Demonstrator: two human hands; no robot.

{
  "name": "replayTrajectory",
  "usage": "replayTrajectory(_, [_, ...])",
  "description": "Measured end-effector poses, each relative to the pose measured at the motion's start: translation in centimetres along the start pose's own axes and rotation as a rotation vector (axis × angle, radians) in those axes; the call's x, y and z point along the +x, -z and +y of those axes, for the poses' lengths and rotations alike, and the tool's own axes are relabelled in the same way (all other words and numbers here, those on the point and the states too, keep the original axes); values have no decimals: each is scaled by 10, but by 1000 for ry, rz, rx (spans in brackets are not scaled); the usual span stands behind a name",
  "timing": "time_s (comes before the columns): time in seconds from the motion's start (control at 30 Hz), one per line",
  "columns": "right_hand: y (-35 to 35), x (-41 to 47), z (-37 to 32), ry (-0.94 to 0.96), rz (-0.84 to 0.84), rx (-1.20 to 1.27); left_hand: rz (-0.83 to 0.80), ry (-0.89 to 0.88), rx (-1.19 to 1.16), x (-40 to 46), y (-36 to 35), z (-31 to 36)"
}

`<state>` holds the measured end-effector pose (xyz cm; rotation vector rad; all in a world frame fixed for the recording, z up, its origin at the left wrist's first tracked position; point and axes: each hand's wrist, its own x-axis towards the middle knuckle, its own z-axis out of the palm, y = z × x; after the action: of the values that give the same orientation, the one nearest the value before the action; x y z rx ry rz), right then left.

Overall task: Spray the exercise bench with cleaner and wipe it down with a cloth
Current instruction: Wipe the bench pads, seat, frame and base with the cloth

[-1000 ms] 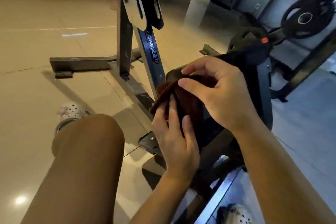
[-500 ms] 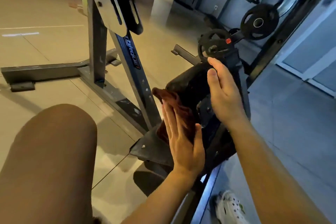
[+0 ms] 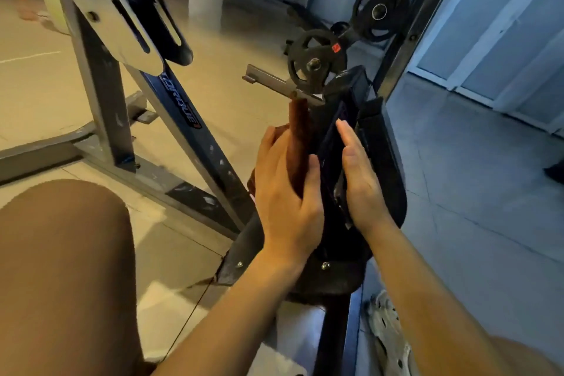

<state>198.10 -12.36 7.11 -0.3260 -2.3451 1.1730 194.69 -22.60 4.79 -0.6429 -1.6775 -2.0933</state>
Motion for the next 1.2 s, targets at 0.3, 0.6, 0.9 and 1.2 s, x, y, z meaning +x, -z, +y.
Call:
replayTrajectory(0.3, [-25, -21, -18, -282, 238, 14, -614, -44, 95, 33, 50, 2])
replayTrajectory(0.6, [-32, -17, -31, -308, 376, -34, -1040, 372, -122, 134, -27, -27])
replayTrajectory(0.9, [-34, -19, -29, -342, 420, 37, -961, 232, -234, 66, 59, -13])
replayTrajectory(1.2, [-37, -19, -30, -278, 473, 54, -962, 121, -85, 95, 28, -3])
